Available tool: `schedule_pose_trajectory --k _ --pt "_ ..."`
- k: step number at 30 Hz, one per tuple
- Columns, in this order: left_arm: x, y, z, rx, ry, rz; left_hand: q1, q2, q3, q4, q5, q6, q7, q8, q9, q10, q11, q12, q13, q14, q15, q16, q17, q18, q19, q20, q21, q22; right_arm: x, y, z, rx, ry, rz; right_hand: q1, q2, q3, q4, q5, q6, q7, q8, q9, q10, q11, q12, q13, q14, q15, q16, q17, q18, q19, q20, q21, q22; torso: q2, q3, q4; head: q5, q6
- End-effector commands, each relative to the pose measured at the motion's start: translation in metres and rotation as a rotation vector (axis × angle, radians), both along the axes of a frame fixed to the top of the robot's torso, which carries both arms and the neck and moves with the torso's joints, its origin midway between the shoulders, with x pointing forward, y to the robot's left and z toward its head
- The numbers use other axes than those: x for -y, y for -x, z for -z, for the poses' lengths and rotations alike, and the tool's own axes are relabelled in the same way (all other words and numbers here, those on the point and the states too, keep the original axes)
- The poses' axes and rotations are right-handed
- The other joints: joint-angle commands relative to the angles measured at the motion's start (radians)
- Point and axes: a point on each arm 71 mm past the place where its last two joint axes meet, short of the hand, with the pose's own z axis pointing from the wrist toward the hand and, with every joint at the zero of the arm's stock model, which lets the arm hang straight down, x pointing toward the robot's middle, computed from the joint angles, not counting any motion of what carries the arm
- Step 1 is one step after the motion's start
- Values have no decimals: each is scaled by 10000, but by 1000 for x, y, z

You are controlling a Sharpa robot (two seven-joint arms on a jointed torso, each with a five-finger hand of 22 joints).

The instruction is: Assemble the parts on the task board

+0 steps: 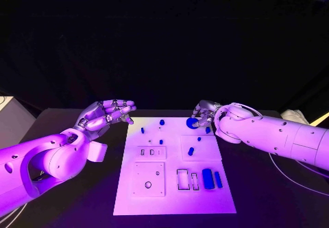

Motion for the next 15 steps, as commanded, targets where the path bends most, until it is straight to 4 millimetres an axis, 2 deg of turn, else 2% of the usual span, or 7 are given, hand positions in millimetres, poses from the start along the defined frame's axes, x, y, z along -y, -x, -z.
schedule_pose_trajectory --k 1,8,15 --pt "2 0 -1 71 53 167 -132 6 35 11 22 -23 -47 -54 16 -17 -16 -40 1 -58 -5 51 5 23 -67 18 37 16 -8 4 -6 1018 207 -403 -32 -79 100 9 -62 300 -108 99 57 23 -90 61 1217 809 -75 38 1497 -118 825 -77 87 2270 -1 1 7 6 18" --pt "3 0 -1 63 51 176 -135 18 46 6 22 -36 -40 -65 16 -39 -9 -51 -2 -61 0 60 3 24 -81 21 51 24 -27 15 -20 2068 286 -982 -162 -194 198 12 -307 307 -115 84 45 22 -96 46 1213 812 -77 44 1510 -132 858 -81 123 2322 -2 -6 27 28 22" --pt "3 0 -1 56 48 178 -135 18 46 6 22 -36 -40 -65 16 -39 -9 -51 -2 -61 0 60 3 24 -81 21 51 24 -60 30 -28 2629 273 -1887 -154 -209 219 -3 -319 303 -117 78 43 45 -100 74 1245 818 -78 55 1538 -155 914 -82 182 2405 9 -1 -1 92 -6"
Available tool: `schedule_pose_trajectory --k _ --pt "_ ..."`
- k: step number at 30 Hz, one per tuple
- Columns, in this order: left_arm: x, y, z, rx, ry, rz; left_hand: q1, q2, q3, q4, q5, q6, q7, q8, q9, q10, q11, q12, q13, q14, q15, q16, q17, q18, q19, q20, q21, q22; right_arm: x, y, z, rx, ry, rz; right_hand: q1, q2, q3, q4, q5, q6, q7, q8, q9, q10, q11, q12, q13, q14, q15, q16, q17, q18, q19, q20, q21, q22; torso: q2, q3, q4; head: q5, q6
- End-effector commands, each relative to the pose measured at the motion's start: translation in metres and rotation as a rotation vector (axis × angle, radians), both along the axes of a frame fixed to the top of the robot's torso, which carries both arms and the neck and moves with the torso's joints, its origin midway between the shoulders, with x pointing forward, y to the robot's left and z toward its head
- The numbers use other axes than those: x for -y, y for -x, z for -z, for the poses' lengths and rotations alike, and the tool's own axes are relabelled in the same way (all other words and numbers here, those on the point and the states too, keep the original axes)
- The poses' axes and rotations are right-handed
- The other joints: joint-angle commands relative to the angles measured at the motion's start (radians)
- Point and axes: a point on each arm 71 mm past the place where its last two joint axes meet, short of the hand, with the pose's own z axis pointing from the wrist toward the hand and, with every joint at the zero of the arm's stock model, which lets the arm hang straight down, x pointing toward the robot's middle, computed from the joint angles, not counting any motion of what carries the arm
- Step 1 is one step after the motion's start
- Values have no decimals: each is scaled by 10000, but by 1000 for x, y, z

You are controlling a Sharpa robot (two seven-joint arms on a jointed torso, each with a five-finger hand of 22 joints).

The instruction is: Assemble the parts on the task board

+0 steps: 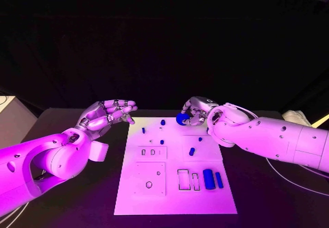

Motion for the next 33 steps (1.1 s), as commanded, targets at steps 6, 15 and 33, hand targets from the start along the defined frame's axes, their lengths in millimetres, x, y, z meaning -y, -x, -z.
schedule_pose_trajectory --k 6,15,33 --pt "5 1 -1 64 74 243 -106 -23 43 9 22 -42 -35 -69 17 -47 -5 -55 -3 -63 3 63 3 23 -86 22 56 11 -47 16 -1 887 253 -1207 -3 -68 70 -36 -70 293 -117 40 41 86 -65 33 1250 820 -79 58 1546 -161 928 -83 54 2428 24 -2 -18 35 -13" --pt "7 1 -1 55 80 283 -106 -23 43 9 22 -42 -35 -69 17 -47 -5 -55 -3 -63 3 63 3 23 -86 22 56 11 -71 15 12 725 390 -1467 2 -76 100 -49 -87 274 -112 26 34 86 -63 31 1250 818 -79 54 1534 -162 930 -83 55 2431 35 -22 15 73 -38" --pt "9 1 -2 50 88 330 -106 -23 43 9 22 -42 -35 -69 17 -47 -5 -55 -3 -63 3 63 3 23 -86 22 56 11 -84 7 27 608 846 -1393 -2 -79 125 -54 -100 253 -104 10 27 87 -59 31 1252 819 -77 56 1538 -164 935 -83 61 2438 29 14 -19 111 -131"
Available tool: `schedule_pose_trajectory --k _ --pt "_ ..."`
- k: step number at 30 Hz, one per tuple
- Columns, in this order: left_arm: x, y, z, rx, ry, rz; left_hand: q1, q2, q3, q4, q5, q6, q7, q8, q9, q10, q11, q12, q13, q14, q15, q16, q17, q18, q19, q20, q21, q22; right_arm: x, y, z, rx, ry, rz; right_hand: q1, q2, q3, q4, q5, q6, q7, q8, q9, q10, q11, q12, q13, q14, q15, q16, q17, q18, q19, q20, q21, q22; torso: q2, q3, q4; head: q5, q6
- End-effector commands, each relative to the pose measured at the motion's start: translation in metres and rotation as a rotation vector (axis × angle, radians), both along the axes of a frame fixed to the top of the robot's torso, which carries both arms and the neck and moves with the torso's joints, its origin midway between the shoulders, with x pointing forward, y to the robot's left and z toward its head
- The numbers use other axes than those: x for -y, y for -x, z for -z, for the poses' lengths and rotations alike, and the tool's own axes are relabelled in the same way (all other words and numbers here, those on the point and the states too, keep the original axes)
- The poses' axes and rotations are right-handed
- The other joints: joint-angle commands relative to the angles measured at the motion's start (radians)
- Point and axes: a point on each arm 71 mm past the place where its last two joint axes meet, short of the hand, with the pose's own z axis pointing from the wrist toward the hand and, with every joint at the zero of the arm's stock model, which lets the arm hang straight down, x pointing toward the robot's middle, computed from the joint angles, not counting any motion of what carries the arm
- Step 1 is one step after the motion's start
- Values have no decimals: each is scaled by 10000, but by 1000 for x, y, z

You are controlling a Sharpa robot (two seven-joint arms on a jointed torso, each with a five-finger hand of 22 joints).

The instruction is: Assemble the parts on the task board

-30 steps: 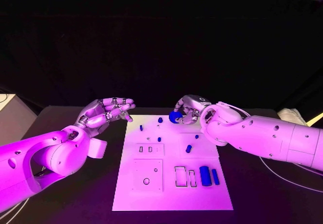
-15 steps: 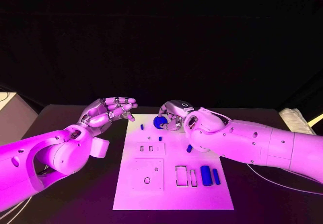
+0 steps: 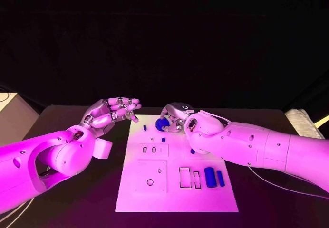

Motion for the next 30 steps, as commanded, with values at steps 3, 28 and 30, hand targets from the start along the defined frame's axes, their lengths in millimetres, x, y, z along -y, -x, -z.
schedule_pose_trajectory --k 3,28,30 --pt "3 1 -2 73 68 212 -107 -23 44 9 21 -42 -35 -69 17 -47 -5 -55 -2 -63 3 63 3 23 -52 -12 56 14 -3 0 4 36 348 -95 64 -3 94 2 -52 195 -123 8 20 89 -54 33 1249 817 -74 55 1527 -165 935 -83 61 2444 -18 19 -5 -1 -27" --pt "3 1 -2 86 48 208 -107 -23 44 9 21 -42 -35 -69 17 -47 -5 -55 -2 -63 3 63 3 23 -52 -12 56 14 -4 -7 15 -149 422 213 -339 -261 149 122 -172 -407 97 -414 -156 -173 137 -293 954 799 80 29 1464 -124 832 34 -50 2299 -22 20 9 -20 -27" --pt "3 1 -2 86 48 206 -107 -23 44 9 21 -42 -35 -69 17 -47 -5 -55 -2 -63 3 63 3 23 -52 -12 56 14 -3 -7 15 -189 343 194 -554 -364 -10 243 -170 -636 161 -576 -219 -271 205 -409 847 796 144 30 1464 -114 808 92 -78 2266 -18 22 8 -13 -27"
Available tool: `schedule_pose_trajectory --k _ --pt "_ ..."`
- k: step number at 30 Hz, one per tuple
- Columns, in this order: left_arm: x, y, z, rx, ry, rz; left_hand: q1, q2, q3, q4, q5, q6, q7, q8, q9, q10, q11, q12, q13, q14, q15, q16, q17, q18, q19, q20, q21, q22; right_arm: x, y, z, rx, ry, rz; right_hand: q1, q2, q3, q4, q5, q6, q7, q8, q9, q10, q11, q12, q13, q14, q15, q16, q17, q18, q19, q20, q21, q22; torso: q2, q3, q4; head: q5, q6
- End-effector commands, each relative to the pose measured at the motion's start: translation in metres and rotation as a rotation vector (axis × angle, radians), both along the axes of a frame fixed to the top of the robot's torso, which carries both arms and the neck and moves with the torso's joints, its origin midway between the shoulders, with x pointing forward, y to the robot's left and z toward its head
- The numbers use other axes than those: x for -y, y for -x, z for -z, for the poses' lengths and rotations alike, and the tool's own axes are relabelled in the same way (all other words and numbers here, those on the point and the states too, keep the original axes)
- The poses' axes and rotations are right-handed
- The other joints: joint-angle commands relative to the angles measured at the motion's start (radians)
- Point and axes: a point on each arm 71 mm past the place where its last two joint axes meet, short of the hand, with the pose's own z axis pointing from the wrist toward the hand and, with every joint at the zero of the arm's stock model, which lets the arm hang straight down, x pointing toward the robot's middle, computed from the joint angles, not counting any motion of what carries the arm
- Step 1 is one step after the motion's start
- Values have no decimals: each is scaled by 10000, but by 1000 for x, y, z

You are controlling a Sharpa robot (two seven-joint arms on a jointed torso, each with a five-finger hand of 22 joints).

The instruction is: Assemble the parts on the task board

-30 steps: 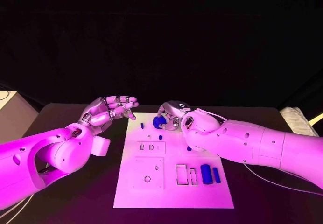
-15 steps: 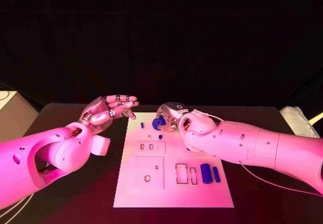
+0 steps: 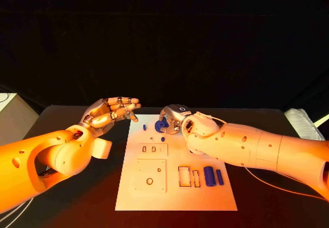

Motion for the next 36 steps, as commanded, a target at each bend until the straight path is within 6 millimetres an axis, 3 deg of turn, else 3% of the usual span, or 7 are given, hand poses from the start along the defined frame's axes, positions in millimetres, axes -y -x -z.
schedule_pose_trajectory --k 1,4,8,17,27,36 --pt "2 1 -2 94 61 191 -107 -23 43 9 21 -42 -35 -69 17 -46 -5 -55 -2 -63 3 63 3 23 -52 -12 56 17 2 -1 2 -116 6 22 -414 -97 -311 230 -49 -292 82 -240 -123 -135 64 -124 820 800 125 33 1471 -110 795 130 -82 2244 7 3 1 16 2" --pt "2 0 -2 91 58 187 -107 -23 43 9 21 -42 -35 -69 17 -46 -5 -55 -2 -63 3 63 3 23 -52 -12 56 17 2 -1 2 -184 -43 -33 -670 -74 -619 472 -37 -292 84 -282 -135 -133 76 -120 833 808 144 52 1515 -119 820 164 -57 2281 7 9 -4 42 -2" --pt "2 0 -1 74 49 192 -137 -22 46 -2 21 -62 -21 -89 23 -74 7 -63 -1 -77 14 89 -2 24 -90 0 95 39 3 -1 2 -230 -76 -82 -687 11 -820 621 509 -188 59 -275 -125 -55 53 -28 932 825 129 87 1592 -145 886 159 13 2375 5 9 -4 32 1" --pt "2 0 -1 65 42 188 -137 -22 46 -2 21 -62 -21 -89 23 -74 7 -63 -1 -77 14 89 -2 24 -90 0 95 39 7 -1 4 -392 -70 -26 -784 57 -879 737 583 -112 42 -255 -116 1 42 36 999 833 121 102 1626 -157 916 153 45 2418 -1 10 -3 54 0" --pt "2 0 -1 64 33 161 -147 -25 43 -2 21 -69 -15 -95 23 -88 12 -69 -2 -78 17 93 -2 24 -95 2 101 42 12 -2 7 -775 5 91 -1315 341 -875 1302 859 41 -6 -236 -104 75 0 110 1089 846 85 130 1683 -176 962 119 95 2486 6 8 -15 74 -11" --pt "0 -1 -1 60 2 83 -152 -26 42 -3 22 -76 -8 -100 22 -101 16 -75 -4 -79 19 97 -3 24 -99 4 107 44 16 1 7 -833 -46 79 -1480 364 -888 1452 916 64 -15 -237 -102 79 -6 112 1097 845 80 130 1679 -175 959 113 91 2482 14 16 -6 124 -45"
